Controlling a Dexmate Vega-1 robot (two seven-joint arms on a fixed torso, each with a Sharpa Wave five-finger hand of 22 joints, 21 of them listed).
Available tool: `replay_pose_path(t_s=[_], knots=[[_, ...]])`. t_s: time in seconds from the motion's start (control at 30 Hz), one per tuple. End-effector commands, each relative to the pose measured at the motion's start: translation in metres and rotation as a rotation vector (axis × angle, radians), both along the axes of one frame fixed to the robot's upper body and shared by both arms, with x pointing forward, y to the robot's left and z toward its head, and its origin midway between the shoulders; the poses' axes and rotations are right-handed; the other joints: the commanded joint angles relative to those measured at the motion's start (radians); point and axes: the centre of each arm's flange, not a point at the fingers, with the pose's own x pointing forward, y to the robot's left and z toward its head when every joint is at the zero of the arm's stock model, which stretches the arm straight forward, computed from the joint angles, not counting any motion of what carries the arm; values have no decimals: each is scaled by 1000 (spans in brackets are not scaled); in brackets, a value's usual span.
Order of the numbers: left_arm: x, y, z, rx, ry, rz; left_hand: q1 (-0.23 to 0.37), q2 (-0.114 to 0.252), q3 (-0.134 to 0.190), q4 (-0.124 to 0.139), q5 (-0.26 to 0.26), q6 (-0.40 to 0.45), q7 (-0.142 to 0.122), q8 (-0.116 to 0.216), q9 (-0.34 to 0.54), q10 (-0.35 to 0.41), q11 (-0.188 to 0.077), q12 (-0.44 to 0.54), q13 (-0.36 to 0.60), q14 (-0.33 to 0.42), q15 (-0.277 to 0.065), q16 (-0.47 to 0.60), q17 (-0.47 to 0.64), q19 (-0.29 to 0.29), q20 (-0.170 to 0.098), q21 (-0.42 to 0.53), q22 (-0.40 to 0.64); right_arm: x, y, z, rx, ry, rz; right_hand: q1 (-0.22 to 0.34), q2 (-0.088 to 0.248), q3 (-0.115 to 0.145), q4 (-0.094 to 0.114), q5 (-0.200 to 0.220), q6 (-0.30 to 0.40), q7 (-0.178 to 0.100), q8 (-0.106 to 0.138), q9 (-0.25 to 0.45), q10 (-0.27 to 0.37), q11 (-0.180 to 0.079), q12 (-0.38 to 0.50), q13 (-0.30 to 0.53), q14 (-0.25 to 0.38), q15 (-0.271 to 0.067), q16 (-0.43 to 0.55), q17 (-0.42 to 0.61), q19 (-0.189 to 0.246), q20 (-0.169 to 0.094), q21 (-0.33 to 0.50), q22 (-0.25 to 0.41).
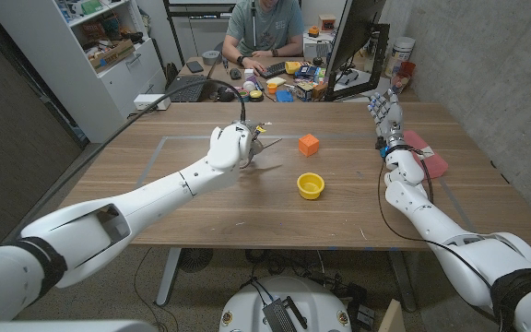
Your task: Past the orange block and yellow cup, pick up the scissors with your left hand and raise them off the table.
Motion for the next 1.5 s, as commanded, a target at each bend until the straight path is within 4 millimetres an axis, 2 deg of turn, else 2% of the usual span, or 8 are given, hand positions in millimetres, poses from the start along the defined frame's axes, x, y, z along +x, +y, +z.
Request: replay_pose_path(t_s=[0.03,0.27,0.43,0.73,0.9,1.2,1.37,1.5], knots=[[-19,6,43,6,-14,-14,59,51,20,14,0,254,-23,89,46,9,-3,-1,3,2,6,-2,0,-2,4,5,4,-5,2,7,-7,-10,-8,-10,-4,-4,-2,3,4,-7,-4,5,6,1,1,2,-2,4,1,3,-6,2,0,3],[-33,8,80,-29,10,-61,59,51,22,14,-1,254,-23,89,49,11,0,-2,4,3,6,-2,0,-4,4,5,4,-8,3,10,-2,-19,-12,-10,-4,-5,-3,4,4,-7,-4,5,5,1,1,2,-2,6,1,3,-6,5,0,3],[-62,9,110,7,-103,-89,58,51,23,15,-2,253,-23,89,50,11,2,-3,4,3,8,-2,0,-4,4,5,4,-10,3,14,1,-29,-10,-10,-4,-5,-3,4,4,-7,-4,5,6,0,1,2,-2,5,1,3,-6,6,0,3],[-96,9,154,63,-214,-113,57,52,26,15,-4,250,-22,89,54,12,11,-4,4,6,19,-2,0,-10,5,3,4,-13,5,18,-10,-37,-11,-10,-3,-5,-4,5,4,-7,-4,5,7,2,1,2,-1,6,1,3,-8,8,0,3],[-112,10,176,41,-140,-175,57,52,28,15,-5,250,-22,89,57,15,14,-5,3,7,25,-3,0,-11,6,3,4,-15,6,21,-17,-38,-8,-9,-3,-6,-5,5,4,-6,-4,5,7,2,1,2,-1,7,1,3,-8,2,0,3],[-146,11,203,83,-227,-251,56,51,31,15,-7,248,-22,89,61,9,23,-9,3,6,32,-4,0,-13,8,2,5,-18,9,23,-28,-31,2,-8,-4,-6,-6,6,5,-5,-3,5,10,4,2,2,2,8,3,2,-17,-6,-3,3],[-157,13,219,114,-292,-229,55,52,33,16,-7,244,-22,88,63,6,22,-11,3,7,31,-4,0,-12,4,3,5,-18,11,27,-39,-36,9,-8,-4,-7,-7,6,6,-3,-3,5,9,4,2,2,11,5,6,2,-23,-8,-5,3],[-160,13,222,119,-309,-224,53,53,33,17,-8,242,-22,88,64,7,22,-12,3,8,28,-4,0,-11,3,4,5,-18,12,29,-46,-38,10,-8,-4,-7,-7,7,7,-3,-3,5,9,4,2,2,12,5,6,2,-28,-7,-6,3]])
